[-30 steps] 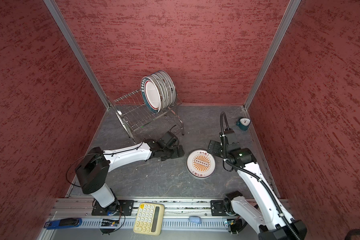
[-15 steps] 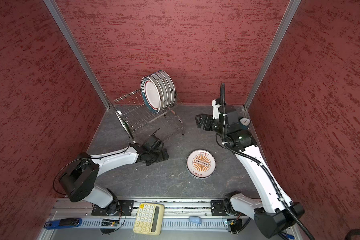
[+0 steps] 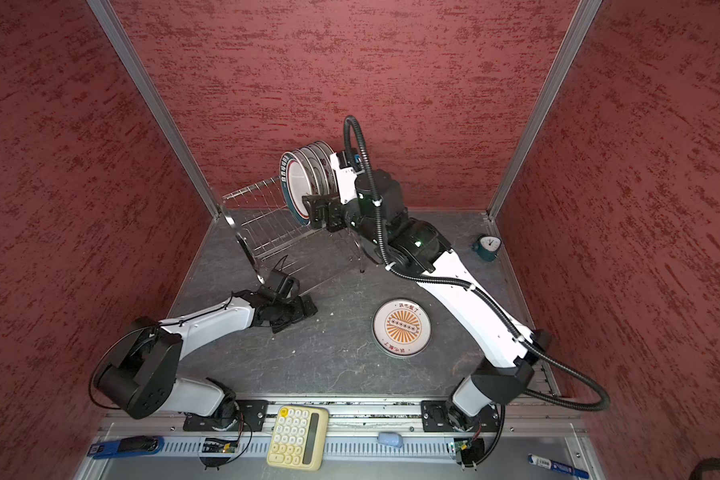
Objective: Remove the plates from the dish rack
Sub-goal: 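Open the left gripper and draw back while the right gripper reaches toward the rack, then grip the rim of the nearest green-rimmed plate in the rack with the right gripper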
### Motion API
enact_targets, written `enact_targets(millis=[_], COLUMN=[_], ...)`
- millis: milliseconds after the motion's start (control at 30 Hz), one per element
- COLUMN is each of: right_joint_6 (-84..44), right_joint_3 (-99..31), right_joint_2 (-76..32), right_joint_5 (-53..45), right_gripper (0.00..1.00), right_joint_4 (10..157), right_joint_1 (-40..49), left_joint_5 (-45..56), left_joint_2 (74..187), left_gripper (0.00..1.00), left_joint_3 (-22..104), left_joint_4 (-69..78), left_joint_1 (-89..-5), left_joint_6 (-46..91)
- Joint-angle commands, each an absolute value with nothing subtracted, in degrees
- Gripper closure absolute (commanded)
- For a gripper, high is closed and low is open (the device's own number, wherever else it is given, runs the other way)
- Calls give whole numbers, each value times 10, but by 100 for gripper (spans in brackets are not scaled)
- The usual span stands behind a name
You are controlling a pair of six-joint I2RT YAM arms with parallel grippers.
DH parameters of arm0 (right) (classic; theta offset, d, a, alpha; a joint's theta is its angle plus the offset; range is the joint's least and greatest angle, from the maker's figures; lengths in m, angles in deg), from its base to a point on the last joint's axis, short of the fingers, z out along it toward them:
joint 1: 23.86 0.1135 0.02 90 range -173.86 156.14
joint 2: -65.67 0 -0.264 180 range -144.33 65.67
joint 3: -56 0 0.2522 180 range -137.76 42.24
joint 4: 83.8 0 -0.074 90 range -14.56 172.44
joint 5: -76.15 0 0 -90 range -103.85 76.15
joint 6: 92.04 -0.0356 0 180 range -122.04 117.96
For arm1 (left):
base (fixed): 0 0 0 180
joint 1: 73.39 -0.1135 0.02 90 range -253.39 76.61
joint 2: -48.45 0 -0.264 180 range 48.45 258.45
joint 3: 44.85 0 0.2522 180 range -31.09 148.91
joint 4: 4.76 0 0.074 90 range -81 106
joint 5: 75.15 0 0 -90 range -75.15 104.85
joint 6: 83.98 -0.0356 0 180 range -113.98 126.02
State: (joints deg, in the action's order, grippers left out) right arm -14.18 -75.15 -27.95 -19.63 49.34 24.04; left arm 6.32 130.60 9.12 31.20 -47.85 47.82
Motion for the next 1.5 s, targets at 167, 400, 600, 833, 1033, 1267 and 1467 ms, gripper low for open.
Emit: enact_targets(millis=[167,400,600,833,1033,1267,1467], right_joint_6=[-140,-160,-174,-185,-194,-216,-221], right_joint_3=[-975,-1080,-1079,-1079,-1080,-1081,-1085], right_joint_2=[-426,-516,-535,-553,-569,-582,-576], right_joint_5=[-273,-359,-378,-389,-397,-386,-380], right_gripper=[5,10,13,16,19,23,24], right_joint_4=[425,395,405,411,416,412,405], right_joint_1=[310,318,318,318,313,296,292], left_joint_5=[31,-1,-21,-38,-61,-50,-45], left_joint_2=[1276,1212,1116,1067,1028,1001,985], left_gripper=[0,1,1,0,0,1,1], left_joint_3=[54,46,50,44,48,79,85], left_joint_4=[293,323,370,398,428,478,487], left_joint_1=[-547,-574,-573,-571,-570,-569,-569], left_joint_6=[436,424,427,428,429,427,421])
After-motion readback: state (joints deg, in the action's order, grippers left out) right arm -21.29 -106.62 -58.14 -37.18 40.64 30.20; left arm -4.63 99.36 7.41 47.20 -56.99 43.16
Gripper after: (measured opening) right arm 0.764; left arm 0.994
